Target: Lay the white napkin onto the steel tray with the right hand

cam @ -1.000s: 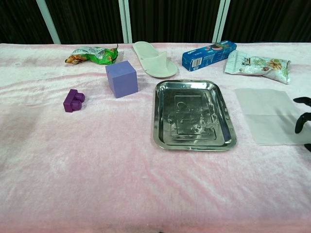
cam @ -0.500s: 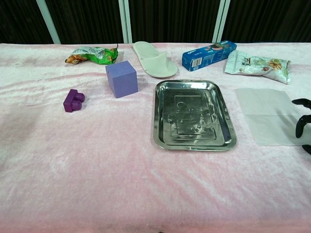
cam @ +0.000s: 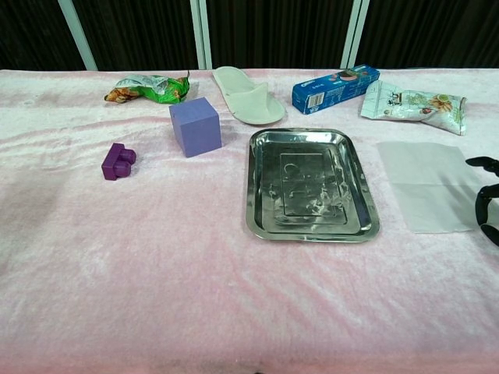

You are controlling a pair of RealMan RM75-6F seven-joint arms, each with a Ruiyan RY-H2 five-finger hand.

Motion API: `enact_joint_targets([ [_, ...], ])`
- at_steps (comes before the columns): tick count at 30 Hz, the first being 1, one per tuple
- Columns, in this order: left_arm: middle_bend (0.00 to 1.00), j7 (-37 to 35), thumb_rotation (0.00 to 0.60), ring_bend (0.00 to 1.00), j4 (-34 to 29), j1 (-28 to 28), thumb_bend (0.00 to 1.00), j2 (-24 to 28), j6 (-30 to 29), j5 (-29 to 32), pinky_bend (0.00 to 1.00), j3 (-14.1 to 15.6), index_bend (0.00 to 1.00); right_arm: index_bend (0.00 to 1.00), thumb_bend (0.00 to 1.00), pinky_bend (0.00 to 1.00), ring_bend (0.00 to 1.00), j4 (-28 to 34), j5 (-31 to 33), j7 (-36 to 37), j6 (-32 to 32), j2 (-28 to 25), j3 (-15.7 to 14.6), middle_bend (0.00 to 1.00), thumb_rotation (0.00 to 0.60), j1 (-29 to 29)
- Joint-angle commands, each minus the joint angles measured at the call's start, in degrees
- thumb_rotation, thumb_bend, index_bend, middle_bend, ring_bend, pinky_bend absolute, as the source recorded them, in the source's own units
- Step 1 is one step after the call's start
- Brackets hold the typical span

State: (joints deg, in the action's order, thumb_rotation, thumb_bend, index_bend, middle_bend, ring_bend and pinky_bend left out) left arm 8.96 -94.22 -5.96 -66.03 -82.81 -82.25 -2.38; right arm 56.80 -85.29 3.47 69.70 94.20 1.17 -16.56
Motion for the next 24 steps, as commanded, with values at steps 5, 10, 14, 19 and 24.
enact_joint_targets([
  [5, 0.10, -0.60, 0.600, 0.04, -0.28, 0.05, 0.38, 0.05, 0.10, 0.29, 0.04, -0.10, 0.17, 0.65, 0.37, 0.21, 0.08, 0.47, -0.25, 1.23, -0.18, -0.22, 0.01, 0.03, 0.600, -0.28],
  [10, 0.10, -0.93, 0.600, 0.04, -0.47, 0.10, 0.38, 0.15, 0.15, 0.52, 0.04, -0.18, 0.17, 0.68, 0.35, 0.21, 0.08, -0.15, -0.11, 0.55, -0.96, -0.04, -0.27, 0.03, 0.600, -0.38],
  [14, 0.10, -0.98, 0.600, 0.04, -0.54, 0.12, 0.38, 0.17, 0.15, 0.56, 0.04, -0.18, 0.17, 0.72, 0.36, 0.21, 0.08, -0.03, -0.30, 1.14, -0.84, -0.07, -0.24, 0.03, 0.600, -0.50],
  [19, 0.10, -0.97, 0.600, 0.04, -0.57, 0.12, 0.38, 0.15, 0.15, 0.57, 0.04, -0.19, 0.17, 0.75, 0.38, 0.21, 0.08, 1.59, -1.33, 2.36, 0.38, -0.82, 0.37, 0.03, 0.600, -1.30],
  [24, 0.10, -1.04, 0.600, 0.04, -0.61, 0.15, 0.38, 0.24, 0.14, 0.65, 0.04, -0.23, 0.17, 0.77, 0.39, 0.21, 0.08, 5.32, -1.22, 3.65, 0.33, -2.97, 1.80, 0.03, 0.600, -2.60],
])
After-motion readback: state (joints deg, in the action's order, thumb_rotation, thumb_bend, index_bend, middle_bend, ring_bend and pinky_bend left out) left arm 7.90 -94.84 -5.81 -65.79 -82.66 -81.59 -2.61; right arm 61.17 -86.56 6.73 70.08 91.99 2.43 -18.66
